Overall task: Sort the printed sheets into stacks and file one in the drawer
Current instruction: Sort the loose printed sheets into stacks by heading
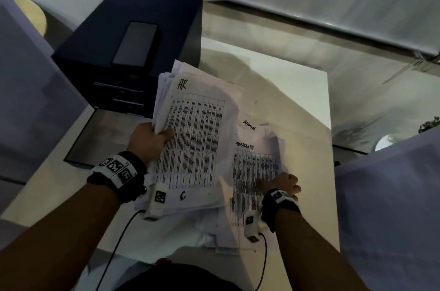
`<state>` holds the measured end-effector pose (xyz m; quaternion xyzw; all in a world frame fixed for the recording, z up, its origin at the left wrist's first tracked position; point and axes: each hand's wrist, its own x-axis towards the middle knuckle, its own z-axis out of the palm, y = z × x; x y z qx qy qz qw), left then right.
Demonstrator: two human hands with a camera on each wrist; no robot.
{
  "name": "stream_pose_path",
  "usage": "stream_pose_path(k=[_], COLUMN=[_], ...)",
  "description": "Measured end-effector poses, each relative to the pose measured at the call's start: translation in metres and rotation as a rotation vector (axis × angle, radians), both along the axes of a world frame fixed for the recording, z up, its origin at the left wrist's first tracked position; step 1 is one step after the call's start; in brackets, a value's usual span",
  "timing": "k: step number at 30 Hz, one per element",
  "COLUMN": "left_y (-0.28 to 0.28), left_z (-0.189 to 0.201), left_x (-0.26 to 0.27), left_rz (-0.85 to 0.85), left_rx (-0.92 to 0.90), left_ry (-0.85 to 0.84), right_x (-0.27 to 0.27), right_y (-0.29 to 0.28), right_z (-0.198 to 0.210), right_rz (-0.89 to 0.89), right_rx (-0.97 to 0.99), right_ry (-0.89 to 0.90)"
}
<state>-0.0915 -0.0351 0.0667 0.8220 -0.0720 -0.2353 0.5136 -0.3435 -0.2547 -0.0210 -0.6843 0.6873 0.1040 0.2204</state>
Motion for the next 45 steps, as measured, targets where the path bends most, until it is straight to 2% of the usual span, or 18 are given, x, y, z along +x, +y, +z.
stream_pose_path(k=[4, 7, 9, 14, 19, 23, 27, 28, 32, 35, 37, 40, 42, 45], left_y=[0.001, -0.001, -0.003, -0.013, -0.023, -0.022, -0.012, -0.011, -0.013, -0.014, -0.014, -0.016, -0.015, -0.015], left_z=[-0.005, -0.007, -0.011, -0.039, -0.064, -0.081, -0.092, -0.091, -0.083, -0.081, -0.083, -0.079, -0.084, -0.088], left_x=[-0.001, -0.007, -0.009, -0.016, -0.033, -0.044, -0.049, -0.050, -0.051, -0.049, -0.045, -0.045, -0.048, -0.051], left_rz=[-0.020, -0.023, -0.012, -0.026, -0.110, -0.140, -0.158, -0.155, -0.095, -0.030, -0.012, -0.029, -0.098, -0.173], left_rx=[-0.011, 0.017, 0.021, 0.096, 0.228, 0.280, 0.239, 0.203, 0.167, 0.099, 0.050, -0.037, 0.058, 0.231], left_ry=[0.016, 0.002, 0.023, 0.156, 0.210, 0.194, 0.207, 0.207, 0.246, 0.292, 0.315, 0.307, 0.285, 0.150], right_x=[-0.001, -0.007, -0.008, -0.002, 0.012, 0.017, 0.017, 0.018, 0.032, 0.042, 0.045, 0.058, 0.070, 0.078], right_y=[-0.010, -0.018, -0.019, -0.023, -0.026, -0.026, -0.040, -0.045, -0.048, -0.040, -0.039, -0.028, -0.014, 0.000], right_z=[0.001, 0.015, 0.038, 0.114, 0.194, 0.219, 0.195, 0.183, 0.108, 0.059, 0.042, 0.031, 0.024, 0.016], right_rz=[-0.061, -0.021, 0.037, 0.180, 0.224, 0.200, 0.116, 0.109, 0.261, 0.219, 0.196, 0.183, 0.214, 0.174], right_rx=[-0.019, -0.088, -0.152, -0.366, -0.583, -0.544, -0.396, -0.346, -0.136, 0.041, 0.078, 0.132, 0.172, 0.141], right_ry=[-0.017, -0.272, -0.346, -0.387, -0.697, -0.934, -1.017, -0.979, -0.595, -0.426, -0.361, -0.411, -0.446, -0.438])
